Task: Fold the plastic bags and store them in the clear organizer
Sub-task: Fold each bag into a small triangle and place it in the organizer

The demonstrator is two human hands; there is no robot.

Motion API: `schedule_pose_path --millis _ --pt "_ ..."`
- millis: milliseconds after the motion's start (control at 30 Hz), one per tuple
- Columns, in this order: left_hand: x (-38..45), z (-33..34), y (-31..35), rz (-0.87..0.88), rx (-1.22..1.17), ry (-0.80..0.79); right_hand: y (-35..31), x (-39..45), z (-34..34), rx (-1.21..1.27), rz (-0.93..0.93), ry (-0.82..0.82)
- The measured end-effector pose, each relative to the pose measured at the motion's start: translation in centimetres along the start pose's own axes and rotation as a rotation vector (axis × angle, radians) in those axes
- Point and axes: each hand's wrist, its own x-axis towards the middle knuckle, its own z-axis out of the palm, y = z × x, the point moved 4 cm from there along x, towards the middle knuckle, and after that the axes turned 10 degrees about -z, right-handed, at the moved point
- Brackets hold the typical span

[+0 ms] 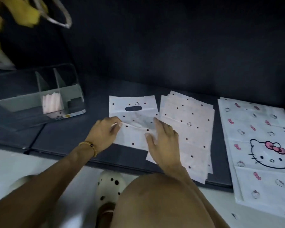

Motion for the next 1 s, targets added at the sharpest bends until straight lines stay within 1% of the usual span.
schedule_pose_path --millis 67,133,167,200,233,267,367,433,467,533,567,600,633,667,700,733,767,833,900,967,1000 --pt "-0.5 -0.9 -3.2 -0.099 0.002 -0.099 -1.8 -0.1 3.0 -0.071 -0.168 -0.25" --pt "-1.1 -1.3 -5.5 -0.131 0.025 -0.18 -2.7 -1.1 5.8 -0.1 -0.324 -0.502" --pt "-1.3 -1.4 -6.4 -0.136 0.051 -0.211 -2.8 -1.7 7.0 -0.096 -0.355 -0.604" --pt "-1.4 -1.5 -7.2 -0.136 0.085 -0.23 -2.7 -2.1 8.0 -0.096 -0.362 -0.672" --pt "-1.5 -1.5 -7.7 -0.127 0.129 -0.232 -2.6 -2.3 8.5 -0.101 -0.364 -0.69" --pt "-1.5 -1.4 -8.2 -0.114 0.176 -0.222 -2.6 -2.4 8.9 -0.107 -0.371 -0.665" --pt "-1.6 -1.0 -8.7 -0.095 0.219 -0.17 -3.3 -2.5 8.8 -0.188 -0.442 -0.562" --pt "-2.3 -0.5 -9.0 -0.09 0.233 -0.151 -4.0 -2.9 8.5 -0.26 -0.479 -0.461" --pt "-2.9 -0.2 -9.1 -0.075 0.246 -0.166 -4.4 -3.4 8.5 -0.263 -0.497 -0.413" --pt "-4.2 0.5 -9.1 -0.007 0.279 -0.244 -4.9 -3.9 8.6 -0.224 -0.525 -0.376" --pt "-4.7 0.8 -9.0 0.048 0.293 -0.28 -5.0 -3.7 8.6 -0.187 -0.494 -0.382" --pt "-5.2 1.0 -8.7 0.098 0.315 -0.313 -4.8 -3.3 8.6 -0.135 -0.421 -0.401" --pt "-5.5 1.1 -8.5 0.124 0.337 -0.342 -4.6 -2.6 8.5 -0.061 -0.302 -0.418" --pt "-5.7 1.1 -8.5 0.125 0.349 -0.374 -4.2 -1.8 8.2 0.038 -0.167 -0.417" --pt "-5.9 1.0 -8.5 0.108 0.342 -0.398 -4.0 -1.0 7.9 0.107 -0.073 -0.402" --pt "-5.9 0.7 -8.5 0.083 0.305 -0.406 -3.9 -0.2 7.5 0.141 -0.031 -0.402" --pt "-5.8 0.4 -8.6 0.045 0.251 -0.392 -4.0 0.6 7.3 0.147 -0.025 -0.424" --pt "-5.1 -0.5 -8.7 -0.05 0.091 -0.284 -4.1 1.8 6.9 0.227 0.015 -0.448" --pt "-4.3 -1.5 -9.1 -0.232 -0.111 -0.149 -3.8 2.6 6.2 0.382 0.138 -0.374" --pt "-3.5 -1.9 -9.7 -0.408 -0.23 -0.117 -2.6 3.1 5.9 0.598 0.299 -0.285" --pt "-3.1 -1.9 -9.8 -0.45 -0.244 -0.12 -1.9 3.0 6.0 0.674 0.376 -0.265"
